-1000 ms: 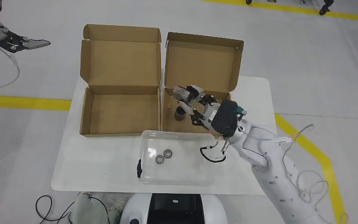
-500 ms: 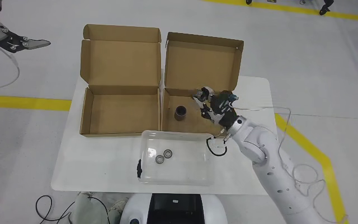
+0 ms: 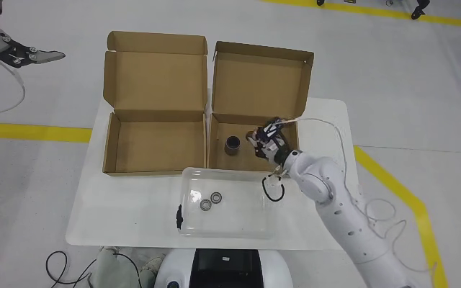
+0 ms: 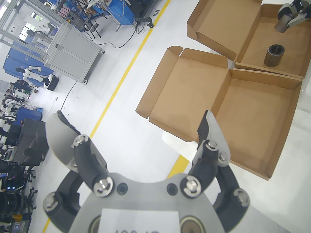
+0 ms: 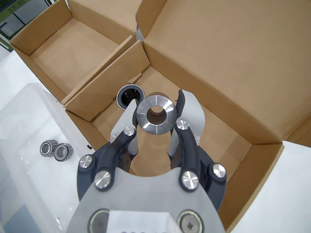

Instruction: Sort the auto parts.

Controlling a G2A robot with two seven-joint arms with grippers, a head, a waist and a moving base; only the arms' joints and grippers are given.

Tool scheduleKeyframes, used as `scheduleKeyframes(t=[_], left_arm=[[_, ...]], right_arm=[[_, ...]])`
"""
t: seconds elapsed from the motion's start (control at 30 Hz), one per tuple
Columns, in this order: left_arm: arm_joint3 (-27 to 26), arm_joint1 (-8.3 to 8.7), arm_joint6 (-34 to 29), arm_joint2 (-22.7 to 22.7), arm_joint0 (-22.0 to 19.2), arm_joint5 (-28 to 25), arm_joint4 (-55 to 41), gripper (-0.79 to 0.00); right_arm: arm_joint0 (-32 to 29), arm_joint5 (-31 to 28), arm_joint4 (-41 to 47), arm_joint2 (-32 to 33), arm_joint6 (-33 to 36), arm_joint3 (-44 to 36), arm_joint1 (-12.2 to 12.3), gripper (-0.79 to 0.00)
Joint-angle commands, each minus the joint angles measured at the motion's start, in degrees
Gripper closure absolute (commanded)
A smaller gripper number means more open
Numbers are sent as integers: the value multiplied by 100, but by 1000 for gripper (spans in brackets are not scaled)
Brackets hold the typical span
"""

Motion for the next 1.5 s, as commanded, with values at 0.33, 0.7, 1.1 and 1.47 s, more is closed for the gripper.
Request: scheduleKeyframes(t=[0.33,0.7,1.1,1.47], left_arm=[[0,0,0,0,0,0,0,-785],[0,0,0,0,0,0,0,-785],[0,0,0,0,0,0,0,-785],[0,0,0,0,0,0,0,-785]], right_arm=[[368,413,96,-404,713,440,-144,0],[683,568,208,-665,1290,818,-261,0],[957,665,237,-850,1542,1205,-373,-160],[965,664,91,-784,1612,1051,-377,-360]])
